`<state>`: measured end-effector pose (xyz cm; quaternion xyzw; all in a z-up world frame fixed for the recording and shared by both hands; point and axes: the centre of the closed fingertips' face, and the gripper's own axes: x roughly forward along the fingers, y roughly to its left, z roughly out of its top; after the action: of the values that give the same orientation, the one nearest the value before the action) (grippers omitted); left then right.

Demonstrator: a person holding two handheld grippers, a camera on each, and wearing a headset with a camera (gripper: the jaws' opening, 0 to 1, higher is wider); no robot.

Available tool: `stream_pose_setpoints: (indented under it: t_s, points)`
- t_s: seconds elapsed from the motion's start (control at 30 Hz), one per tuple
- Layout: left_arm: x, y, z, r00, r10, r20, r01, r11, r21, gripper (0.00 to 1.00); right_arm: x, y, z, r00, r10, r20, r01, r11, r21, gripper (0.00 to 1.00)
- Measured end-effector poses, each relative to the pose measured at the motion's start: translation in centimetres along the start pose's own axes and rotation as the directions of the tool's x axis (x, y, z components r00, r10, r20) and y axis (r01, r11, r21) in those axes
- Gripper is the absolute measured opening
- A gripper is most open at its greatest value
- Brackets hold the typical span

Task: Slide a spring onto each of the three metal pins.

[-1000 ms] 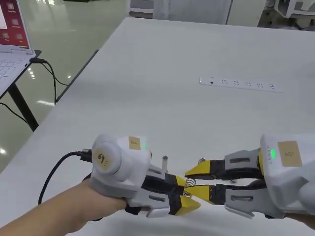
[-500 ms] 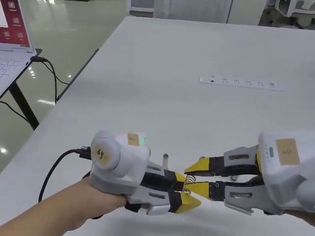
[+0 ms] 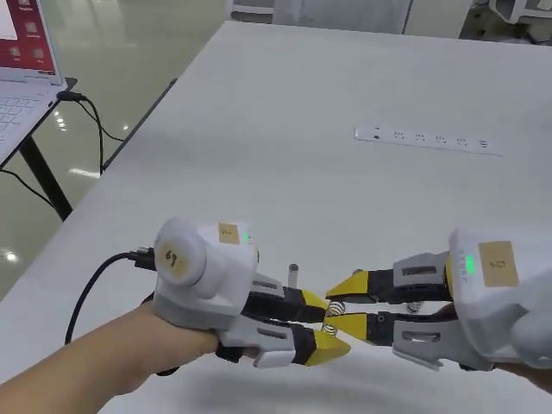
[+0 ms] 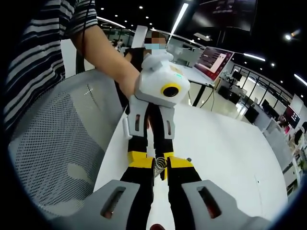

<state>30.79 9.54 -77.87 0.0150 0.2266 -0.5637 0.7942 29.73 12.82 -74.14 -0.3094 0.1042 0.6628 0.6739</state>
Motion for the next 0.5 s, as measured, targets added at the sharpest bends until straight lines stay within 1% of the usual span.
stream_pose_setpoints:
  t_s: [0.07, 0.13, 0.23, 0.33, 0.5]
  points:
    - [-0.1, 0.2, -0.2, 1.0, 0.004, -0.004, -0.004, 1.0, -0.015, 0.18, 0.0, -0.1, 0.0, 1.0, -0.004, 0.0, 0.004, 1.0, -0.003, 0.07]
    - [-0.2, 0.3, -0.3, 0.9999, 0.008, -0.006, -0.008, 1.0, -0.014, 0.2, 0.0, -0.3, 0.0, 1.0, -0.007, -0.002, 0.007, 1.0, -0.002, 0.07]
    - [-0.8, 0.6, -0.5, 0.9997, 0.02, -0.011, -0.02, 0.999, -0.027, 0.25, 0.0, -0.7, -0.2, 0.9998, -0.018, -0.005, 0.018, 1.0, 0.001, 0.07]
    - [-1.3, 0.8, -0.5, 0.9995, 0.031, -0.01, -0.031, 0.999, -0.027, 0.31, 0.0, -0.9, -0.3, 0.9996, -0.028, -0.007, 0.028, 1.0, 0.004, 0.07]
    - [-2.2, 1.3, -0.7, 0.9985, 0.055, -0.011, -0.055, 0.998, -0.042, 0.39, 0.0, -1.1, -0.4, 0.9993, -0.037, -0.008, 0.037, 0.999, 0.006, 0.07]
